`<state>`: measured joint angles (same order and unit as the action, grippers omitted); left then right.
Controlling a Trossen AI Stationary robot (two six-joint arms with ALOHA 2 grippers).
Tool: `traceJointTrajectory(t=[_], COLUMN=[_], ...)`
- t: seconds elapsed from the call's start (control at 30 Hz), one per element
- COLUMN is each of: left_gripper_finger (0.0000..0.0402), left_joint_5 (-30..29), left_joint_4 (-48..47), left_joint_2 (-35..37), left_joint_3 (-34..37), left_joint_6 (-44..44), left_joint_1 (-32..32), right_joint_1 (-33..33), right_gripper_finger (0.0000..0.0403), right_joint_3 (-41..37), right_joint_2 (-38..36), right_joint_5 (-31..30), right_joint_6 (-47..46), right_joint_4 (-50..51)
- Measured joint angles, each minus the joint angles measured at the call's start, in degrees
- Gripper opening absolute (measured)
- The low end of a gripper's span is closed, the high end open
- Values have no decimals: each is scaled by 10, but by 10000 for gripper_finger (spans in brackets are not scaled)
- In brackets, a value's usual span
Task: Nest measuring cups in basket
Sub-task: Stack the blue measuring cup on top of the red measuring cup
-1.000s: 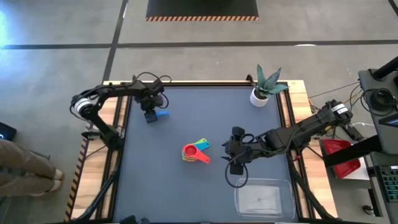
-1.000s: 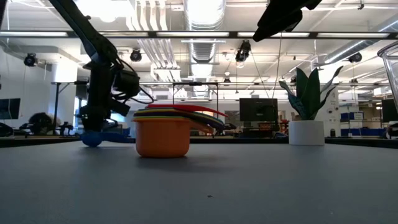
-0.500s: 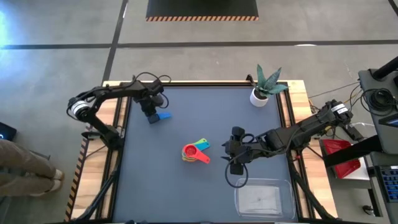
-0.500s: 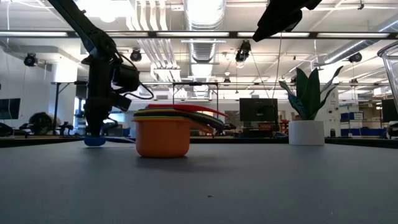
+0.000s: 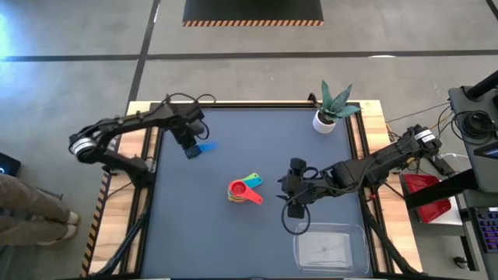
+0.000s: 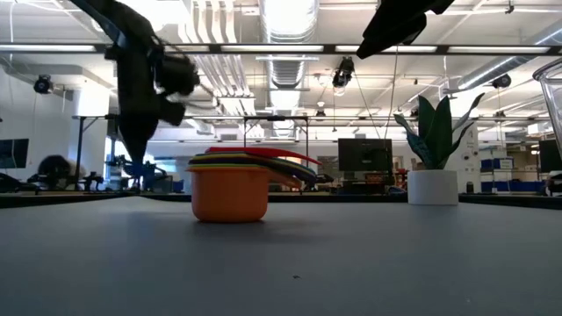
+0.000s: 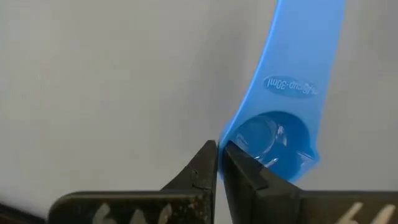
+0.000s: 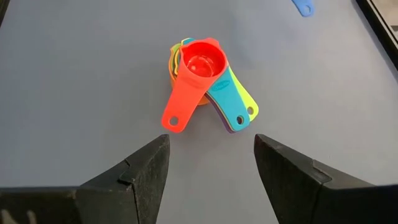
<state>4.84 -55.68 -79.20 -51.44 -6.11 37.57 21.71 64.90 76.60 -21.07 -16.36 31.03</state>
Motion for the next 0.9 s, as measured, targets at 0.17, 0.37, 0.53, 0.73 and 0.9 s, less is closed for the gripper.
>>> traceJointTrajectory(t=[0.17,0.37,0.53,0.73,0.9], left_gripper_finger=[0,0,0,0,0], left_joint_5=[12,28,28,28,29], left_joint_4=[-12,-8,-6,-4,-2], left_joint_2=[58,82,79,47,-5], left_joint_3=[-12,-42,-85,-143,-184], left_joint_6=[60,111,134,148,151], left_joint_1=[-95,-190,-234,-285,-325], right_joint_1=[-4,-4,-4,-4,-4], right_gripper_finger=[224,224,224,224,224], right_joint_3=[0,0,0,0,0], right_joint_2=[0,0,0,0,0], right_joint_5=[-2,-14,-15,-30,-37], right_joint_6=[-1,-2,-4,-5,-9], right_joint_4=[0,0,0,0,0])
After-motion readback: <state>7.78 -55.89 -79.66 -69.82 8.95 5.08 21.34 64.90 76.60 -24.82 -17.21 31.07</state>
